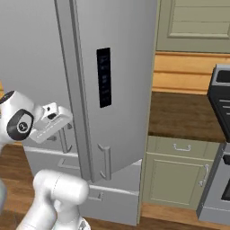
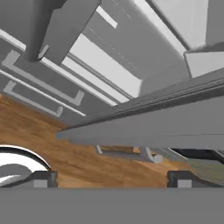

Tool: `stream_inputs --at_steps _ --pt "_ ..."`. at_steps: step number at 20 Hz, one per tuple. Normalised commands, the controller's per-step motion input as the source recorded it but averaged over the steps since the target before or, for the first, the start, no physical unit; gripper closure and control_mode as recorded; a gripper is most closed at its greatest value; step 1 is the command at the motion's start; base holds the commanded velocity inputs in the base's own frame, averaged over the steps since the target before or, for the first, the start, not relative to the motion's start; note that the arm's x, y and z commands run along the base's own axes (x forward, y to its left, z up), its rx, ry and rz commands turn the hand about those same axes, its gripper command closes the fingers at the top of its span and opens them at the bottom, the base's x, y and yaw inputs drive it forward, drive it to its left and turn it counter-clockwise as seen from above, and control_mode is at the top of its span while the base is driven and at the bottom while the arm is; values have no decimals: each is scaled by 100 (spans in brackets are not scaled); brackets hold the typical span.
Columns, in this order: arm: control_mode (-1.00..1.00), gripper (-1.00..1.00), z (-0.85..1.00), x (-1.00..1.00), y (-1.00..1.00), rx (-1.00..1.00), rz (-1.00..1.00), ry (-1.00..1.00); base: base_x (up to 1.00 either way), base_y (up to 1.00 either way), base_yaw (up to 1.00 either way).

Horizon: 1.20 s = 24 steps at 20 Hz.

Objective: Take the strawberry from the fridge and place it on top of the pancake, located on the dining counter.

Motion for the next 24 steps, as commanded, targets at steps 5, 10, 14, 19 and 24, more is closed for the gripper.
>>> stream_inputs --at_steps 5,10,14,19,24 --pt "-100 -100 20 29 67 -55 0 46 0 0 0" --pt "-100 -100 -10 22 8 -36 1 16 0 0 0" --pt "-100 -100 -15 57 -44 -25 7 13 0 0 0" --pt "-100 -100 3 32 -63 -14 4 14 0 0 0" --pt "-100 -100 17 -24 -64 -1 3 -3 0 0 0"
